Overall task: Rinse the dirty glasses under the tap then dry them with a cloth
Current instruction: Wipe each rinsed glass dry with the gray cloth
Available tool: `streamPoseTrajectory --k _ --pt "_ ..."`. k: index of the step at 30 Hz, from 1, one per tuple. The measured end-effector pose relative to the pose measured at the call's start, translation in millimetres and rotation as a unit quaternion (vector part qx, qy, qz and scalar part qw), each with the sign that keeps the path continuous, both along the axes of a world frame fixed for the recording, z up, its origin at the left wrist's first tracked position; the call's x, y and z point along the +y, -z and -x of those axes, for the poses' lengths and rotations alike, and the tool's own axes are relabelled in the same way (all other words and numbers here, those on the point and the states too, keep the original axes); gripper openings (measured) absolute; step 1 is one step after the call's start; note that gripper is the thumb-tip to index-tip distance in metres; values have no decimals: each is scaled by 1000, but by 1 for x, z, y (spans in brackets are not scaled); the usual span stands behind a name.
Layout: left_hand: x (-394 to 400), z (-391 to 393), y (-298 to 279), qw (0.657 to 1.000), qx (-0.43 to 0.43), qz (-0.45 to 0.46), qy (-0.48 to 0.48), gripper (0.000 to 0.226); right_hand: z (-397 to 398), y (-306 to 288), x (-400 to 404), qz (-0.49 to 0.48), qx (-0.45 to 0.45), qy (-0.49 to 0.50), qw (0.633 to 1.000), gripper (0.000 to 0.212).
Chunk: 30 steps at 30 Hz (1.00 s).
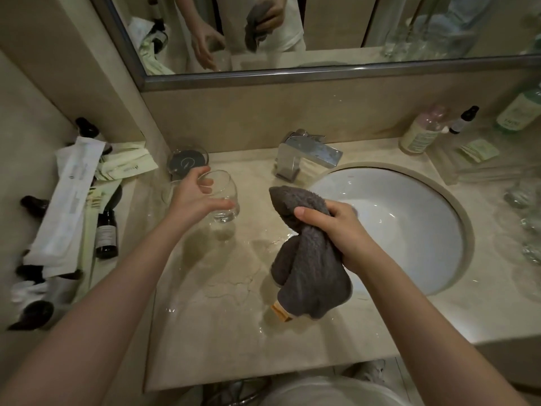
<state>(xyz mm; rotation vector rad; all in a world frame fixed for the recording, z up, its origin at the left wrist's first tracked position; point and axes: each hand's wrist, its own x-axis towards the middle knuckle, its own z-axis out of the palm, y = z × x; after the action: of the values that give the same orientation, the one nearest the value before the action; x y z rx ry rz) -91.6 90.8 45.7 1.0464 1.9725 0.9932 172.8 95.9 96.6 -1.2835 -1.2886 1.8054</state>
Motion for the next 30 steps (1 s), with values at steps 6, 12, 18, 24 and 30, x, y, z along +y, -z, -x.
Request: streamPoseTrajectory --k 6,12,18,24,30 --pt "14 21 21 992 107 42 42 93 9 12 -3 37 6 3 999 7" --pt "22 27 33 978 202 49 33 94 15 19 -5 57 -3 8 998 8" --pt "30 31 45 968 239 70 20 86 17 21 -4 68 0 21 997 7" --pt "37 33 56 973 215 81 15 90 15 23 -4 77 -10 19 997 7" --pt "44 31 59 969 225 105 -7 88 11 25 -6 96 7 37 995 9"
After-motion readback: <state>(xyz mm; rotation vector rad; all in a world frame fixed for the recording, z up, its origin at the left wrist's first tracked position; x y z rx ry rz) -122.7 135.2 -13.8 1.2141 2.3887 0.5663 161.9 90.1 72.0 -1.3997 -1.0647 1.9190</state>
